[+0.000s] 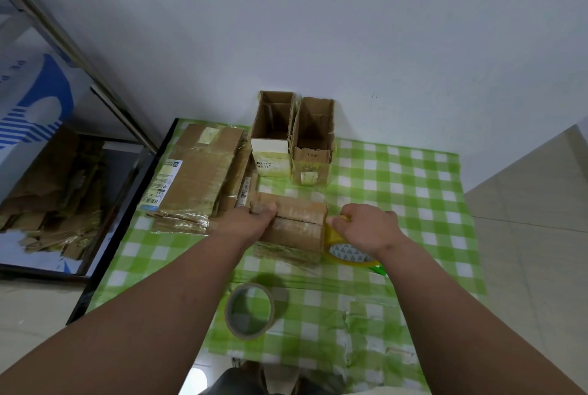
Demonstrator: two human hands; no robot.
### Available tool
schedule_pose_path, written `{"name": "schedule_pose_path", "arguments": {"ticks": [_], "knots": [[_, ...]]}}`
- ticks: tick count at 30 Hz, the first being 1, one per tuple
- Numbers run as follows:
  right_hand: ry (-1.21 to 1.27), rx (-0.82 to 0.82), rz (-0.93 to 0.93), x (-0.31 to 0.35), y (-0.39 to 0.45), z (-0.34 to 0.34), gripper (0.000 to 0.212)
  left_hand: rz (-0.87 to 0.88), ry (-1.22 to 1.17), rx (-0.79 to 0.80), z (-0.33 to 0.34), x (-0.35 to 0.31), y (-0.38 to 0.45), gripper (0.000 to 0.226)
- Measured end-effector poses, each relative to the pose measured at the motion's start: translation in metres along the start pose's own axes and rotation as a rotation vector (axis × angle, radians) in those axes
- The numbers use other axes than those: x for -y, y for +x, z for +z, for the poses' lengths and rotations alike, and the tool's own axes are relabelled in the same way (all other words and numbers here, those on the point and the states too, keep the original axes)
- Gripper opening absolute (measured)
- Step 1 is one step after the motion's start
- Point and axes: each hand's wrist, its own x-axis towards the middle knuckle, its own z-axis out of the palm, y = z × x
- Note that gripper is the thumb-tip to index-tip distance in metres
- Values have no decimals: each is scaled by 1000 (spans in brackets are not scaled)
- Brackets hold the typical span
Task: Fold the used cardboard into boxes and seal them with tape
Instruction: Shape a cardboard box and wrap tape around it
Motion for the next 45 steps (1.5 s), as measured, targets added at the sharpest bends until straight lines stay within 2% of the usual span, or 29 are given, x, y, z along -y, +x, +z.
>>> {"name": "schedule_pose_path", "arguments": {"ticks": [3, 7, 8, 12, 18, 21, 24, 26, 35, 38, 40, 45], "knots": [[-21, -29, -10, 1, -3, 1, 41, 63, 142, -93, 6, 1, 1, 66], [-73, -40, 55, 4, -7, 7, 75, 84, 180, -97, 7, 2, -1, 64], [-94, -46, 74, 6, -6, 7, 78, 83, 193, -102, 7, 2, -1, 65], [-68, -8, 116, 12, 2, 3, 67, 50, 138, -116, 7, -1, 0, 61], [-49, 41, 69, 9, 7, 1, 57, -32, 43, -121, 3, -4, 2, 57], [-58, 49, 89, 10, 6, -1, 59, 0, 52, -118, 6, -3, -1, 59], [-105, 63, 130, 22, 4, -1, 69, 76, 187, -100, 14, 5, -2, 71], [-125, 46, 144, 27, 2, 1, 67, 100, 225, -111, 16, 9, 0, 74], [-36, 143, 73, 20, 7, -2, 56, 107, 39, -65, 10, 13, 6, 58], [-17, 74, 112, 21, 1, 3, 66, 100, 129, -87, 11, 7, 2, 58], [-63, 6, 132, 27, -3, 8, 78, 102, 214, -128, 13, 3, -1, 67], [-145, -74, 74, 36, -2, 8, 72, 84, 282, -195, 12, -1, 8, 70]]}}
